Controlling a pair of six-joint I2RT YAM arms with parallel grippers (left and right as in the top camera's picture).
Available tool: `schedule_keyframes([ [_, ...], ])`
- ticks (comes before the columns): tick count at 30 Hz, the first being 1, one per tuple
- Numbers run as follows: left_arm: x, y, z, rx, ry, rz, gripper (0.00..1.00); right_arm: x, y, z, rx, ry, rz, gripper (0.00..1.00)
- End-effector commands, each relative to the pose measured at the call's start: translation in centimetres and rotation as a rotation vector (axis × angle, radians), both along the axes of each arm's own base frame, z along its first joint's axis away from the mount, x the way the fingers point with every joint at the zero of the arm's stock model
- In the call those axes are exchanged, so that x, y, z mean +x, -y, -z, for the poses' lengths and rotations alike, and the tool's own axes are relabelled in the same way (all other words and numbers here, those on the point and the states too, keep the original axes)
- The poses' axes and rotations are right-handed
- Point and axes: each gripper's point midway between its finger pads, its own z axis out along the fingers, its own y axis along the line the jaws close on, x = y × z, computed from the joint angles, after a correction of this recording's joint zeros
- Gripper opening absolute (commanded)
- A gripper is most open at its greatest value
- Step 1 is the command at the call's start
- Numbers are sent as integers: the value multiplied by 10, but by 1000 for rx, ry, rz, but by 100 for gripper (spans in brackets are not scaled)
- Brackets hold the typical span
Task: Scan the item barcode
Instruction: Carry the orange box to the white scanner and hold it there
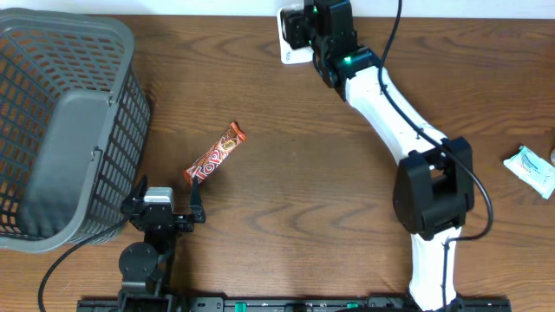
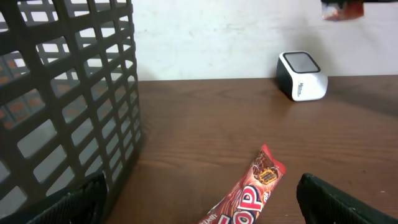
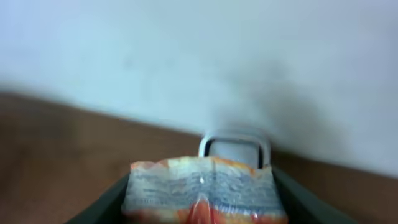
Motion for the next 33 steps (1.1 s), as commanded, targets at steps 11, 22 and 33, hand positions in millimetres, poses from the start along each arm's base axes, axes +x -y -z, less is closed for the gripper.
schedule_keyframes([
  [11, -1, -3, 16, -4, -48, -15, 97, 60, -5, 64, 20, 350, 75, 48],
  [22, -1, -3, 16, -4, -48, -14, 98, 68, 12, 86, 16, 366, 131, 51],
  [33, -1, -3, 16, -4, -48, -15, 98, 54, 35, 20, -48, 238, 146, 41],
])
